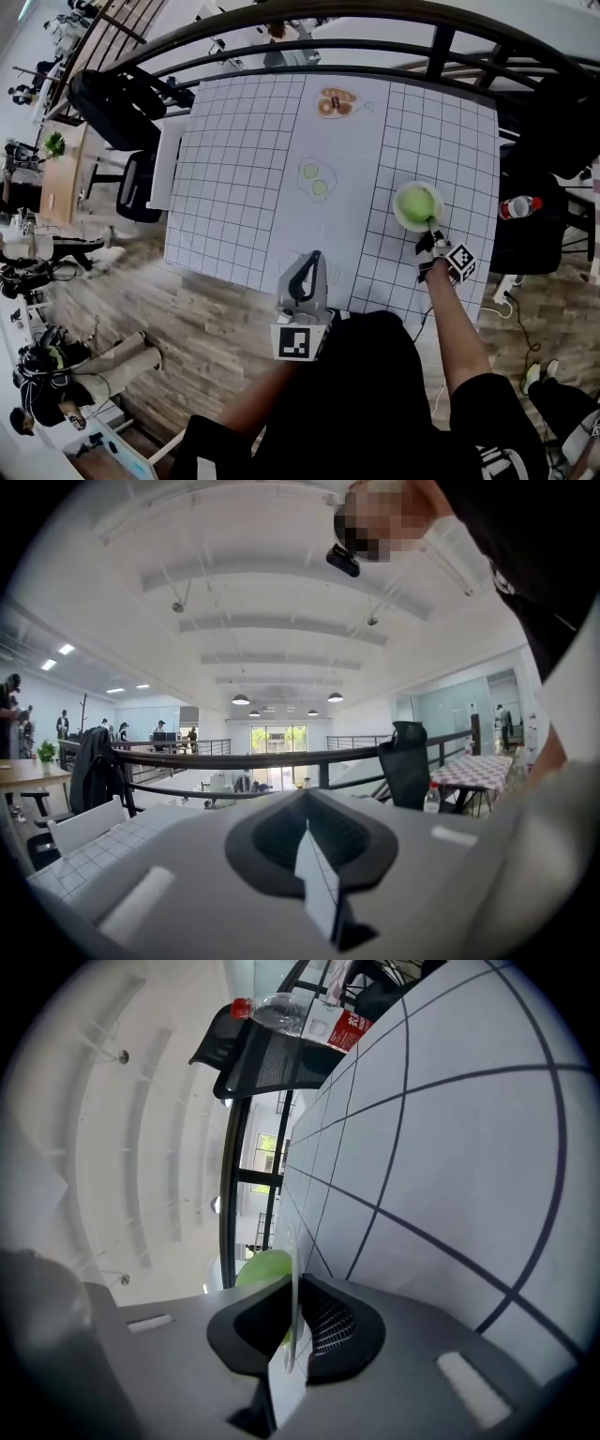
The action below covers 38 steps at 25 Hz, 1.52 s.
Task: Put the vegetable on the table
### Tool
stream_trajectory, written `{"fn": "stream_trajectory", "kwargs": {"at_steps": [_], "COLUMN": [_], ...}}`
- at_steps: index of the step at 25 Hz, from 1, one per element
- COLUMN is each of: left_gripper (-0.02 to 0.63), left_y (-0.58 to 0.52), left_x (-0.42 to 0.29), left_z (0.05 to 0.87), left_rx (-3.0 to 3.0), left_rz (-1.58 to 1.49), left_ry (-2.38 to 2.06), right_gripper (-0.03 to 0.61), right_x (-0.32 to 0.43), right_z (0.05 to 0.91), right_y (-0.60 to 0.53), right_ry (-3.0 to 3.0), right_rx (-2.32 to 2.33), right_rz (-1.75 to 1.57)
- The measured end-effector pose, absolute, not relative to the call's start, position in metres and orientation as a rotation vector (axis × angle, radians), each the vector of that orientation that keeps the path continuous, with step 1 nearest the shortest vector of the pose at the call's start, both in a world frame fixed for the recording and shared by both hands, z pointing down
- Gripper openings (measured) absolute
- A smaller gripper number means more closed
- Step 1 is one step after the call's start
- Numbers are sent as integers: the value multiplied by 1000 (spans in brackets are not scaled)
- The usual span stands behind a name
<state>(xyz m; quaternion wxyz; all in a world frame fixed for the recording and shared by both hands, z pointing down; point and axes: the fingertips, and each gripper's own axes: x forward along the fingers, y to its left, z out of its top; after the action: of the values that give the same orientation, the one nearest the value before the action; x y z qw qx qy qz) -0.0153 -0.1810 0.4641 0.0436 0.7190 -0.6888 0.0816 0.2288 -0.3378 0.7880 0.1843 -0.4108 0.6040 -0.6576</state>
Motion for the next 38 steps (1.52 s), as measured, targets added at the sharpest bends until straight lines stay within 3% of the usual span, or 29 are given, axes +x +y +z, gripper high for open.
{"fn": "stream_trajectory", "kwargs": {"at_steps": [16,21,27,38], "left_gripper": [6,6,6,6], "left_y": [-190,-186,-180,-153], "left_x": [-8,-9,-9,-18], "left_z": [465,463,459,464], "left_rx": [2222,2225,2244,2229], "left_rz": [176,159,128,141], "left_ry": [-2031,-2024,-2025,-1998], "right_gripper": [20,102,141,118], "right_x": [237,240,244,227], "right_z": [796,789,790,761], "right_y": [-343,-340,-329,-288], "right_ry": [1509,1558,1691,1995], "right_rx": [-1260,-1279,-1448,-1459], "right_rz": [-1908,-1876,-1858,-1733]}}
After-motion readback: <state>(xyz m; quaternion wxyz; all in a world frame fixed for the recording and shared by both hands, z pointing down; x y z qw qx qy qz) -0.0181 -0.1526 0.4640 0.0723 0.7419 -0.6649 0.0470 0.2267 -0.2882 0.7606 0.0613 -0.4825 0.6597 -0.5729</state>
